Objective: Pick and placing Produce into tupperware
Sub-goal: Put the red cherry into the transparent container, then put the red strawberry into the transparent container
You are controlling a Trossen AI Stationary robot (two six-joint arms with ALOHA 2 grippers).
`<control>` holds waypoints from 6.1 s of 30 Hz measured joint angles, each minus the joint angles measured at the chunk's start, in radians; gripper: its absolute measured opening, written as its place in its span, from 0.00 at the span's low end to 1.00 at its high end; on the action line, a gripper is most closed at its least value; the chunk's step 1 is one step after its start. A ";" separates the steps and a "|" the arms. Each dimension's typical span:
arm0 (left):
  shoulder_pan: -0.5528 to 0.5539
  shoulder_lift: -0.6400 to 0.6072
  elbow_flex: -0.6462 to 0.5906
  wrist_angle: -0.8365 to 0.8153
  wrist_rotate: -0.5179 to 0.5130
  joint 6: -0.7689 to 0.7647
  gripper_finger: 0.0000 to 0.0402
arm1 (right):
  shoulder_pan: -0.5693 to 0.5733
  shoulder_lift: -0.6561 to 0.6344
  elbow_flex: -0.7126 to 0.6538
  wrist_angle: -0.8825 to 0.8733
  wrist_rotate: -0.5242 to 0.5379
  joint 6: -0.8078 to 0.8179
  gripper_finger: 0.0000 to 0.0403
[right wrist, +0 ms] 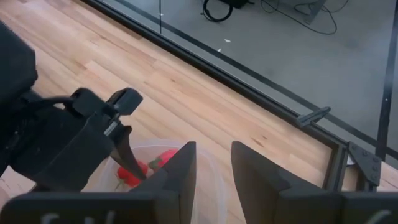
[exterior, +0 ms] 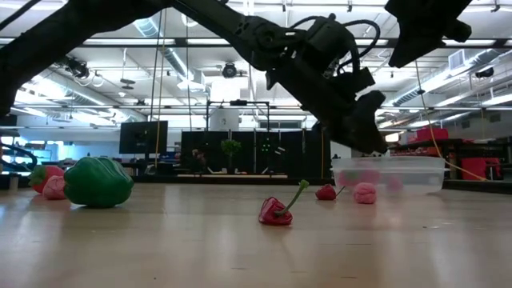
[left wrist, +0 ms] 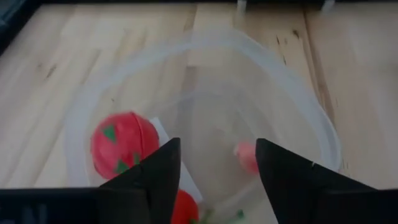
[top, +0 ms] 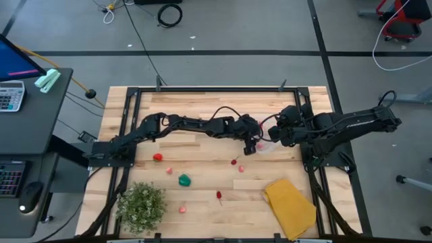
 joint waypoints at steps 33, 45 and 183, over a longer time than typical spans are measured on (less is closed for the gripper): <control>-0.030 -0.024 0.212 -0.587 0.000 0.077 0.43 | 0.000 0.000 0.000 0.003 -0.009 0.002 0.27; -0.043 -0.025 0.353 -1.113 -0.006 -0.024 0.41 | 0.018 0.001 0.001 0.003 -0.040 0.003 0.27; -0.280 -0.157 0.357 -1.389 -0.332 -0.627 0.36 | 0.136 0.002 -0.099 -0.011 -0.079 -0.077 0.27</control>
